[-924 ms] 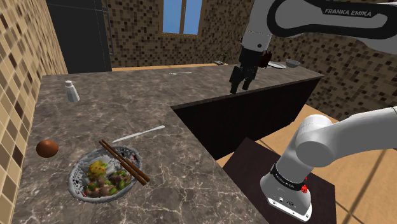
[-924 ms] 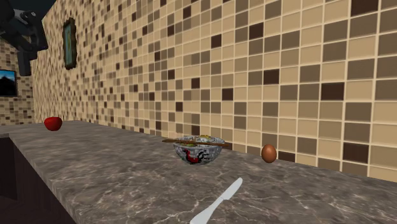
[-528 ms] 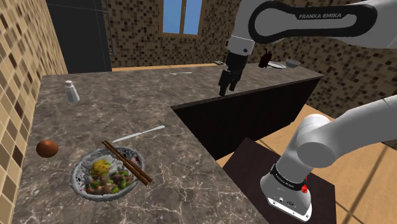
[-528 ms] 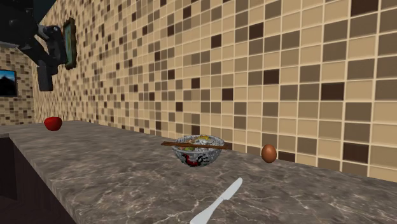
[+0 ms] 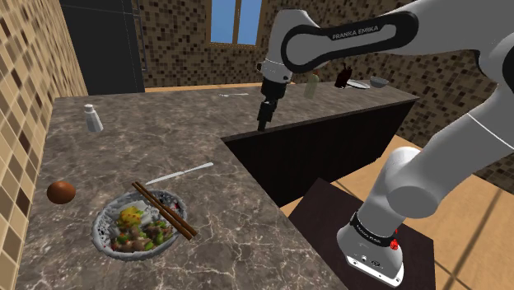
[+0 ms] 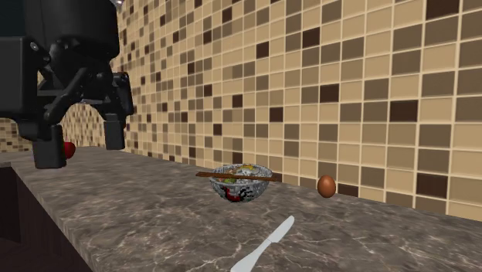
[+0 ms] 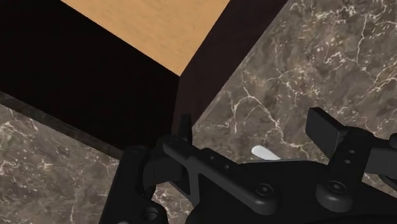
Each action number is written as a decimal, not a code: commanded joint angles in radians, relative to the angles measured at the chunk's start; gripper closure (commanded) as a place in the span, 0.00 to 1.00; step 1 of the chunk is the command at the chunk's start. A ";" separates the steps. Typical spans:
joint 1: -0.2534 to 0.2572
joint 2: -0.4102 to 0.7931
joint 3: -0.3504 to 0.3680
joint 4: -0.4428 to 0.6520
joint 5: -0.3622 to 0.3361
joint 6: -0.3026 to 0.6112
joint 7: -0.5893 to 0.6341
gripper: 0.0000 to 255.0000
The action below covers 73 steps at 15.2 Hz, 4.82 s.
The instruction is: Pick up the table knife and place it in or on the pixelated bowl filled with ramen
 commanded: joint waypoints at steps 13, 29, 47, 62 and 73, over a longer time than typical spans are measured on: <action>0.107 0.469 0.064 0.283 -0.017 0.231 -0.381 0.00; 0.189 0.814 0.146 0.532 -0.102 0.355 -0.597 0.00; 0.193 0.841 0.143 0.531 -0.107 0.382 -0.593 1.00; 0.184 0.747 0.153 0.581 -0.090 0.240 -0.601 1.00; 0.182 0.693 0.158 0.654 -0.081 0.113 -0.604 1.00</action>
